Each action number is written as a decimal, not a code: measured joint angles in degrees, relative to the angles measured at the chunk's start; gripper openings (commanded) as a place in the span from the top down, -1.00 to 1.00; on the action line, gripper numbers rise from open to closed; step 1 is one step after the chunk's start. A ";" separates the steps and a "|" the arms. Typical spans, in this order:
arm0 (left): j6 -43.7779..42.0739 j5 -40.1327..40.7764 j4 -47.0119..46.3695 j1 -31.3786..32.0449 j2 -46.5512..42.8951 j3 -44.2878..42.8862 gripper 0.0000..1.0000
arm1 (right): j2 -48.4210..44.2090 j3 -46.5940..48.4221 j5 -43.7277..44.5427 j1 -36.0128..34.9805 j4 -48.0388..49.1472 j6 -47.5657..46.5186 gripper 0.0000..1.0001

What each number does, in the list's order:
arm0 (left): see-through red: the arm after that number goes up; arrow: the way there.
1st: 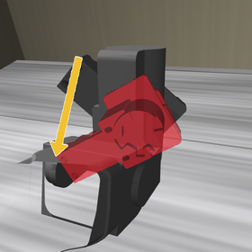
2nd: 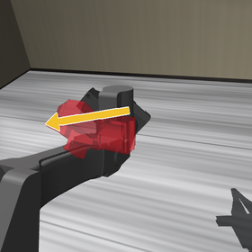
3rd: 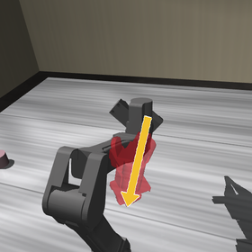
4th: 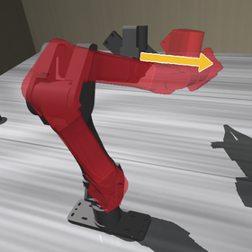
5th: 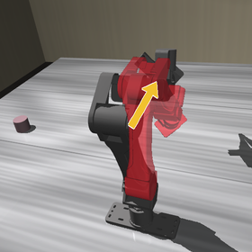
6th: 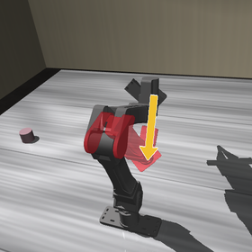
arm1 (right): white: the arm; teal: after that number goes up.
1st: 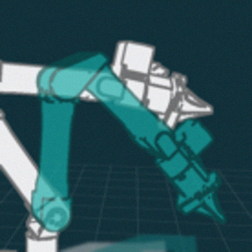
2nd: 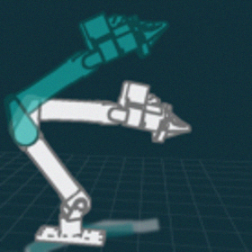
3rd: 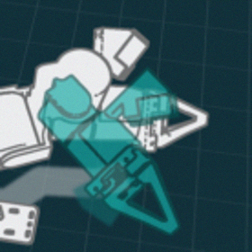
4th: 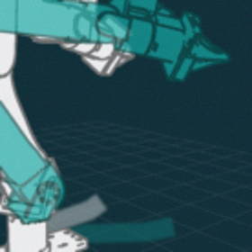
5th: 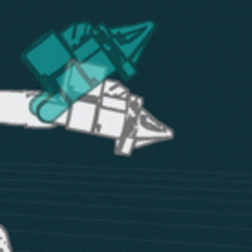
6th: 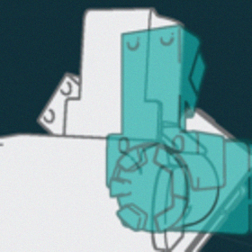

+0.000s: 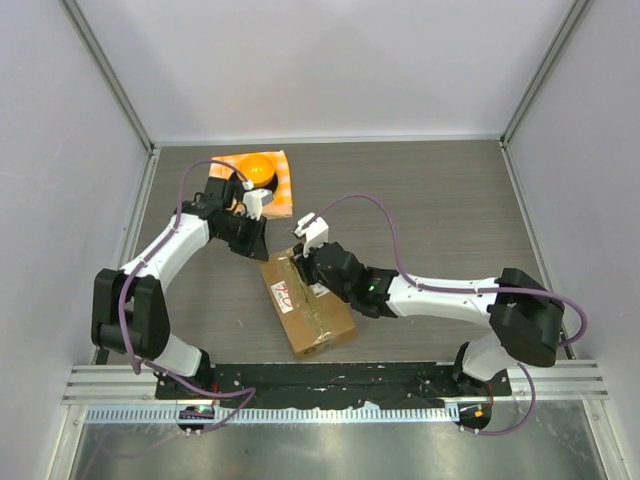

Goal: Unpack the express box

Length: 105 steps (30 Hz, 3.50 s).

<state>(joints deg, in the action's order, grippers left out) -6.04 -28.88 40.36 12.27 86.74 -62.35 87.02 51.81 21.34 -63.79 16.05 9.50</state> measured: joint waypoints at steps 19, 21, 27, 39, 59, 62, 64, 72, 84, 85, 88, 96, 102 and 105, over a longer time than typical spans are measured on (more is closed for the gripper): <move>2.03 2.34 0.66 1.62 -1.70 0.42 0.31 | 1.42 4.33 7.89 -3.28 -9.22 9.05 0.99; 1.11 3.08 2.08 1.57 -1.55 -0.94 0.23 | 2.14 5.38 7.87 -3.19 -10.19 8.55 0.99; 0.92 2.25 3.69 1.51 -0.55 -7.61 0.07 | 3.02 6.86 6.01 -2.38 -11.17 6.60 0.99; 0.02 -6.45 -0.90 6.01 14.05 -14.16 0.07 | 3.15 6.97 2.69 -1.62 -10.32 4.26 0.99; -7.96 -16.98 -1.18 9.68 20.92 -18.38 0.72 | 3.39 6.25 1.09 -1.51 -8.09 2.71 0.99; -9.07 -16.87 -1.07 9.68 20.59 -18.38 0.90 | 3.39 6.25 1.03 -1.51 -8.09 2.32 0.99; -9.49 -16.22 -1.05 9.73 20.20 -18.34 0.96 | 3.41 6.25 0.90 -1.49 -8.02 1.92 0.98; -9.66 -11.96 -2.56 8.57 18.95 -18.08 1.00 | 4.59 7.76 0.11 -0.92 -8.09 -0.42 0.99; -9.68 -7.93 -3.13 5.90 18.12 -18.05 0.10 | 5.16 8.72 -1.64 0.15 -9.14 -2.23 0.99; -9.66 -7.50 -2.84 5.86 17.88 -17.99 0.03 | 5.16 8.66 -1.95 0.15 -9.25 -2.21 0.99; -9.46 -6.14 -1.64 5.44 16.20 -17.11 -0.12 | 5.14 8.35 -2.16 0.15 -8.92 -2.12 0.98; -9.73 -5.81 4.00 4.76 8.22 -15.02 -0.20 | 4.83 7.65 -2.23 0.17 -8.07 -2.12 0.98; -11.28 -6.23 5.70 4.68 5.22 -6.51 0.07 | 4.70 7.61 -2.43 0.17 -8.13 -2.25 0.99; -11.82 -6.25 5.70 4.52 5.22 -3.43 0.18 | 4.44 7.56 -3.04 0.15 -8.48 -2.27 0.99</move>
<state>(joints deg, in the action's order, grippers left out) -17.87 -35.14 46.06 16.80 91.96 -65.78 91.46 59.37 18.31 -63.64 7.57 7.22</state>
